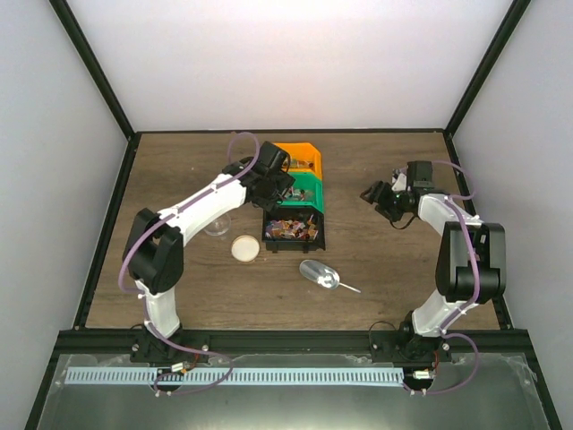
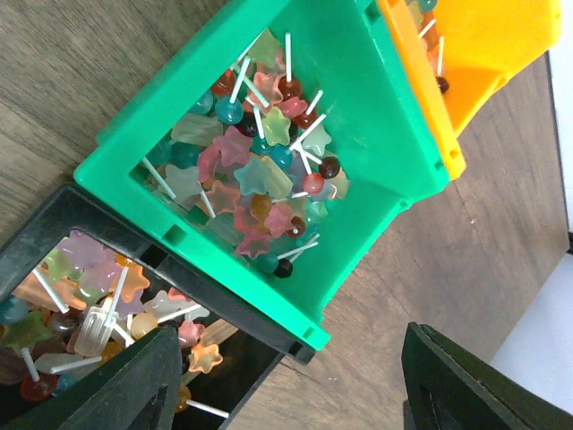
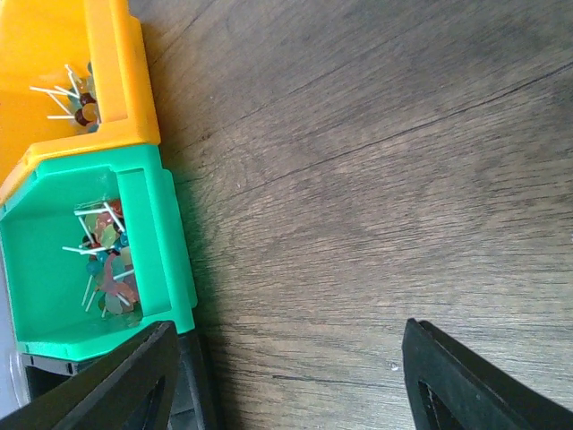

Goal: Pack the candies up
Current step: Adjust the storage box at the center of the board.

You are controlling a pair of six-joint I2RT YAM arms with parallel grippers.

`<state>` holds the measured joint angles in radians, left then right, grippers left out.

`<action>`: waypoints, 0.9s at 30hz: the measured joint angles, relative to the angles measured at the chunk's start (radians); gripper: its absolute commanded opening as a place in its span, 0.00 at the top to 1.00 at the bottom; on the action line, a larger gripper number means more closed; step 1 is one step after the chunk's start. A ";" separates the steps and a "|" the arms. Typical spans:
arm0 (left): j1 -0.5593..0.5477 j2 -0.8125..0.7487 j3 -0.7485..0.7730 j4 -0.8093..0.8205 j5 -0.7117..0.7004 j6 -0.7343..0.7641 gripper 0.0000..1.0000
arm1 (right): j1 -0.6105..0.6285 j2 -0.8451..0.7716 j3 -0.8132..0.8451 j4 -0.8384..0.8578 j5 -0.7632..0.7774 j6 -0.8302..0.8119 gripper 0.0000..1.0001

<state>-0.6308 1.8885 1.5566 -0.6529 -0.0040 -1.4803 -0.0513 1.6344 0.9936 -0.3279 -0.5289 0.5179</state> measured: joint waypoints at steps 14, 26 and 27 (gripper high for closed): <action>0.000 0.041 -0.045 -0.025 -0.017 -0.038 0.29 | 0.000 0.023 0.000 -0.004 0.006 0.002 0.29; 0.041 0.175 0.056 -0.067 -0.022 -0.002 0.50 | 0.000 0.031 0.000 -0.006 0.008 0.000 0.30; 0.046 0.181 0.067 -0.077 -0.021 0.008 0.53 | 0.000 0.036 0.000 -0.006 0.007 -0.001 0.30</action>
<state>-0.5850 2.0697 1.6238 -0.7296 -0.0254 -1.4727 -0.0513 1.6703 0.9936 -0.3336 -0.5217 0.5167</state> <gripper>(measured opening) 0.534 0.707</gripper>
